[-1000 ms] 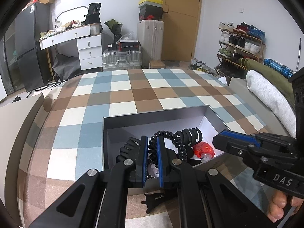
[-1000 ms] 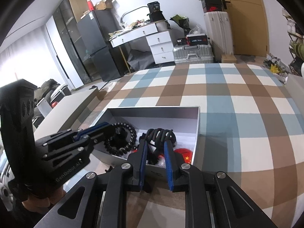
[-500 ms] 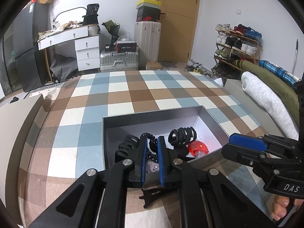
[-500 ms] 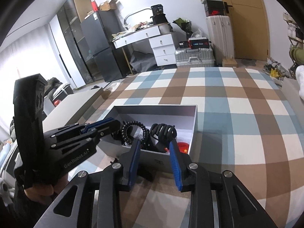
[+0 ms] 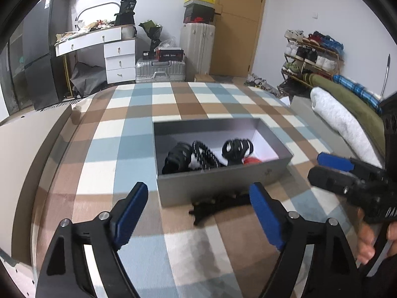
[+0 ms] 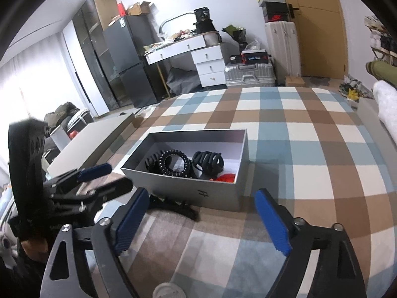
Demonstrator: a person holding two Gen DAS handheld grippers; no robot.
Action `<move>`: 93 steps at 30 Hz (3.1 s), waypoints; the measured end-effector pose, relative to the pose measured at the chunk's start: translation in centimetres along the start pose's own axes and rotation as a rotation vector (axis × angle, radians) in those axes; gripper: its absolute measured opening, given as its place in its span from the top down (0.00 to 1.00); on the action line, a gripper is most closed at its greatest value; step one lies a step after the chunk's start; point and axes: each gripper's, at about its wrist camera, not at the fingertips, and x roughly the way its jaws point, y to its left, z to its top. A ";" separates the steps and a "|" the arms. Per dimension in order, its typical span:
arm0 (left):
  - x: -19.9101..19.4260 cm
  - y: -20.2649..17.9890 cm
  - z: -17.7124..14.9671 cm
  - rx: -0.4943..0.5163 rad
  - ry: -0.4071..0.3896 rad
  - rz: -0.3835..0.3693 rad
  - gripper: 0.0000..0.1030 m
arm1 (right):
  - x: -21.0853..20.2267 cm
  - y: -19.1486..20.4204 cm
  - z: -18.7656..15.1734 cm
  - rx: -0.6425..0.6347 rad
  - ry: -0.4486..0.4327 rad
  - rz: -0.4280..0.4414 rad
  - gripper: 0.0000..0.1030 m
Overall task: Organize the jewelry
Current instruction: 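Open both tools inside the box and withdraw them, then move the right tool to the white badge on the rug and grasp it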
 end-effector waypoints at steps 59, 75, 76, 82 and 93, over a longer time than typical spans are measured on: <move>0.0 -1.2 -2.5 0.113 0.047 0.063 0.03 | 3.0 2.5 -7.4 -0.444 0.419 -0.128 0.03; 0.4 -1.3 -2.8 0.114 0.067 0.068 0.03 | 3.4 1.3 -6.0 -0.336 0.382 -0.096 0.43; 0.5 -1.3 -2.8 0.114 0.070 0.069 0.03 | 3.3 1.4 -6.1 -0.338 0.383 -0.083 0.47; 0.8 -1.2 -2.9 0.113 0.081 0.072 0.03 | 2.9 2.2 -6.4 -0.358 0.370 -0.057 0.61; 1.3 -1.1 -3.2 0.099 0.112 0.089 0.03 | 2.0 2.4 -5.5 -0.347 0.286 -0.027 0.61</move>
